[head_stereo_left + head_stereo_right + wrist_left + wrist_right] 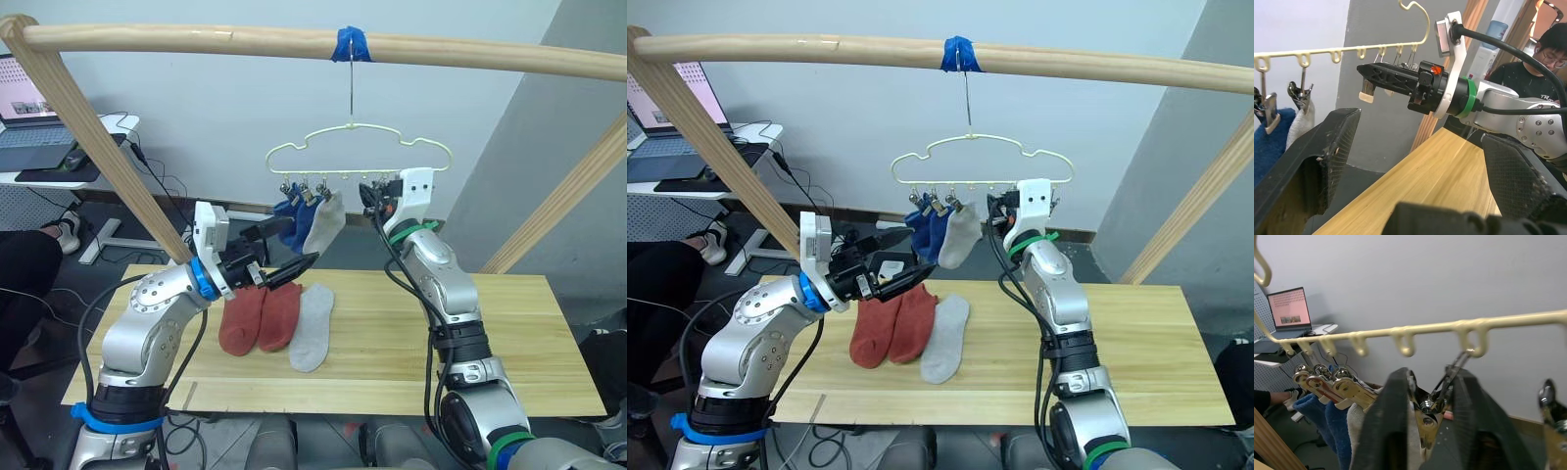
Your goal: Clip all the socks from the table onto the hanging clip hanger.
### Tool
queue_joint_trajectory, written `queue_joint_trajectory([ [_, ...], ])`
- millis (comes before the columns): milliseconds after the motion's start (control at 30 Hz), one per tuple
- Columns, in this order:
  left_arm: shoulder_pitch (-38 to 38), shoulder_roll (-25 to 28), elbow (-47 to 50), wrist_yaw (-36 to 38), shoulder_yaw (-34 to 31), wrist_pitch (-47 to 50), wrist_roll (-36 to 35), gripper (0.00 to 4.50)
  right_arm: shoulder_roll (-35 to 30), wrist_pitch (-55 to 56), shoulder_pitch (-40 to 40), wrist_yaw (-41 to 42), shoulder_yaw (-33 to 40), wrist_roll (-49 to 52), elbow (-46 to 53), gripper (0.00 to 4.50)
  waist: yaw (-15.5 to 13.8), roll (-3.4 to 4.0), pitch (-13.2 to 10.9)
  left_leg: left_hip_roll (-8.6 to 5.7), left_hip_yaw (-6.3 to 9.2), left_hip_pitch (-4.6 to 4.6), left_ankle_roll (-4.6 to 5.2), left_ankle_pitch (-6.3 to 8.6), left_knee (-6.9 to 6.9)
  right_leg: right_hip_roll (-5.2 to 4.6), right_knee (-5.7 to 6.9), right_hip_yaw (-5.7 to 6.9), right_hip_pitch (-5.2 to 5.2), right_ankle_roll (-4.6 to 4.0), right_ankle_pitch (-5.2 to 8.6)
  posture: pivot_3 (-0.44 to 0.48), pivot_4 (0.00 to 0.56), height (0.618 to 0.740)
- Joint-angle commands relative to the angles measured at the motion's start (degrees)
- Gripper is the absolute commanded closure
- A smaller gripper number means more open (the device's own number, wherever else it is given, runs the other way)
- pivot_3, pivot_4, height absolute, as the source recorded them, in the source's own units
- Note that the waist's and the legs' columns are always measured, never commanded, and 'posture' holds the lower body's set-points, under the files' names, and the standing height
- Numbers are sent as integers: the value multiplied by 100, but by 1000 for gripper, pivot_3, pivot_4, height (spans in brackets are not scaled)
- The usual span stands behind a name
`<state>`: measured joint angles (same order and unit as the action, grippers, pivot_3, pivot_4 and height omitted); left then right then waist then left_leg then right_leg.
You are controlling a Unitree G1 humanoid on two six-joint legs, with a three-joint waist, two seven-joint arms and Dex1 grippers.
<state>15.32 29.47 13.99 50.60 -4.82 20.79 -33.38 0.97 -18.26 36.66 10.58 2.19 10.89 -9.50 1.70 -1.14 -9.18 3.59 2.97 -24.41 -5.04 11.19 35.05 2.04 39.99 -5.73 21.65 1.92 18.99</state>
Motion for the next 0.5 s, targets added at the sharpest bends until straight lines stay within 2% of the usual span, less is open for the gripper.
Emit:
queue_joint_trajectory([
  [33,-7,-10,197,-20,-52,-141,3,0,34,78,149,-41,86,118,97,4483,0,0,0,0,0,0,0,0,0,0,0,0,0,0,0,77,135,740],
  [167,-78,15,199,-38,-26,-117,54,0,23,73,142,-23,98,119,96,4485,1,0,0,0,0,0,0,0,0,0,0,0,0,0,0,77,135,740],
  [333,-389,256,-429,-308,851,3,1266,0,-292,-178,60,335,-17,117,331,4485,1,7,-3,-2,-1,1,1,0,0,0,-1,-2,-1,0,0,62,141,740],
  [500,-28,-79,-1551,-664,1516,-383,2194,0,-482,-359,17,480,-24,149,500,4485,1,13,-7,-2,-2,1,1,0,0,0,1,-1,2,-1,0,33,142,740],
])
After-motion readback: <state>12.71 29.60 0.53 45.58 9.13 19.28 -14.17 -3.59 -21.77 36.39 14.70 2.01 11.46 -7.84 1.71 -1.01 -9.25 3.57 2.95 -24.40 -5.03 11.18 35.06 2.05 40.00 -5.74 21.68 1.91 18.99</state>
